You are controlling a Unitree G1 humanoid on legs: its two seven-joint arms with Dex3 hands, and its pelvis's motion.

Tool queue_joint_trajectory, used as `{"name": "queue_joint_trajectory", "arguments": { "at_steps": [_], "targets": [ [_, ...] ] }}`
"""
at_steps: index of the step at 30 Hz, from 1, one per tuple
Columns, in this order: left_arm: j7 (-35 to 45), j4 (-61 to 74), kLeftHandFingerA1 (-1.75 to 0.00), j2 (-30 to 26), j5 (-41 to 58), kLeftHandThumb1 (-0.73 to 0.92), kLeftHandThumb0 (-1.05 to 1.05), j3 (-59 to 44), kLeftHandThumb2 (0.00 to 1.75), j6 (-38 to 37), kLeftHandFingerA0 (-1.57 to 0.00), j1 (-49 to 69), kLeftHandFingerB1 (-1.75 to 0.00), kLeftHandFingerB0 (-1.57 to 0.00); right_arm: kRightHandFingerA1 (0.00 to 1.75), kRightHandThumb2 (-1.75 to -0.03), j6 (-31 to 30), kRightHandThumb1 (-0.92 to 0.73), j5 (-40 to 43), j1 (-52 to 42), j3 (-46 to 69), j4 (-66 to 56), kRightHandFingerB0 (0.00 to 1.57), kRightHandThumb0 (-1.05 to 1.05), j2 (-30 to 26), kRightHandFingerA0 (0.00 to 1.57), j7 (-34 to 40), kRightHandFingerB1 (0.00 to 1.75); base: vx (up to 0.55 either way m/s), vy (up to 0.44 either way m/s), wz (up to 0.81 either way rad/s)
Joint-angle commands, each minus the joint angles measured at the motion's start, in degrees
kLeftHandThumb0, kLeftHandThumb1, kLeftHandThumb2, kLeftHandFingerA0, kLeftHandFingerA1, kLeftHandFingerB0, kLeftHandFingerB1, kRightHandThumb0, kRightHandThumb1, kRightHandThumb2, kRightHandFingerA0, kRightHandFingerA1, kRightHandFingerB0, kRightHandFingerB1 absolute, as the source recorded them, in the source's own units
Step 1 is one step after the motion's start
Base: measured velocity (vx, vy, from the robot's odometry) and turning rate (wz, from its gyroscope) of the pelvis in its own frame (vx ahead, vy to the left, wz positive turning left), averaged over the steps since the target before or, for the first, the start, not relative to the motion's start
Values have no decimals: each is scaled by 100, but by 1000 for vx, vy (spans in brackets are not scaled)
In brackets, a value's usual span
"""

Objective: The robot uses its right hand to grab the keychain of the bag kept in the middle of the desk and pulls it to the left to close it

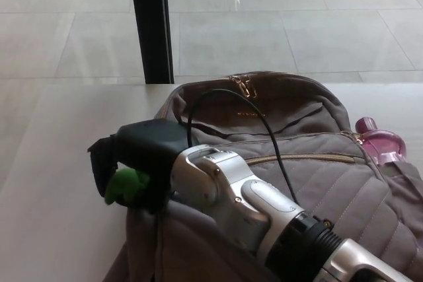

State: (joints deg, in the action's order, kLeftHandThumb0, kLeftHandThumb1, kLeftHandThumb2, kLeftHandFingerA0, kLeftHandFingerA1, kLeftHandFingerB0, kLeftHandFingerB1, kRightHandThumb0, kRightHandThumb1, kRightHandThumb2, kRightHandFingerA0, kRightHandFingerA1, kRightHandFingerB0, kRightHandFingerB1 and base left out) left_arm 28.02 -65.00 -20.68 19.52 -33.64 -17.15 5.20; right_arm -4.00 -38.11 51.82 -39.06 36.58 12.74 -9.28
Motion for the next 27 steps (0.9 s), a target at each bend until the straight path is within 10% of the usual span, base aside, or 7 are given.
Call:
{"name": "queue_joint_trajectory", "arguments": {
  "at_steps": [1,18,20,21,23,24,27],
  "targets": [
    [14,-28,-112,-46,34,92,-105,42,96,-143,-103,21,-110,-98,169,-101,-46,-59,16,321,-99,495,73,-35,946,87,435,142,0,0,0],
    [125,42,-119,-52,134,92,-105,-12,95,-74,-95,82,-119,-88,175,-101,-258,-53,301,538,-67,901,64,-25,1403,90,383,147,0,0,0],
    [129,38,-119,-70,146,92,-105,-27,96,-53,-95,93,-119,-88,159,-84,-396,-61,285,601,-108,900,63,-33,1428,74,188,121,0,0,0],
    [130,50,-117,-72,137,92,-105,-18,98,-47,-96,108,-119,-86,137,-72,-424,-65,228,675,-206,902,41,-41,1420,79,-15,69,0,0,0],
    [104,32,-120,-74,98,92,-105,6,101,-97,-94,107,-119,-84,98,-88,-539,-53,229,745,-311,789,13,-63,1412,83,-445,53,0,0,0],
    [97,20,-120,-77,90,92,-105,14,97,-81,-92,95,-120,-85,89,-62,-537,-70,239,738,-326,752,8,-67,1402,78,-490,44,0,0,0],
    [97,-7,-119,-61,96,92,-105,13,97,-80,-95,61,-119,-87,16,-96,-821,-62,280,897,-300,698,0,-101,1428,0,-814,15,0,0,0]
  ]
}}
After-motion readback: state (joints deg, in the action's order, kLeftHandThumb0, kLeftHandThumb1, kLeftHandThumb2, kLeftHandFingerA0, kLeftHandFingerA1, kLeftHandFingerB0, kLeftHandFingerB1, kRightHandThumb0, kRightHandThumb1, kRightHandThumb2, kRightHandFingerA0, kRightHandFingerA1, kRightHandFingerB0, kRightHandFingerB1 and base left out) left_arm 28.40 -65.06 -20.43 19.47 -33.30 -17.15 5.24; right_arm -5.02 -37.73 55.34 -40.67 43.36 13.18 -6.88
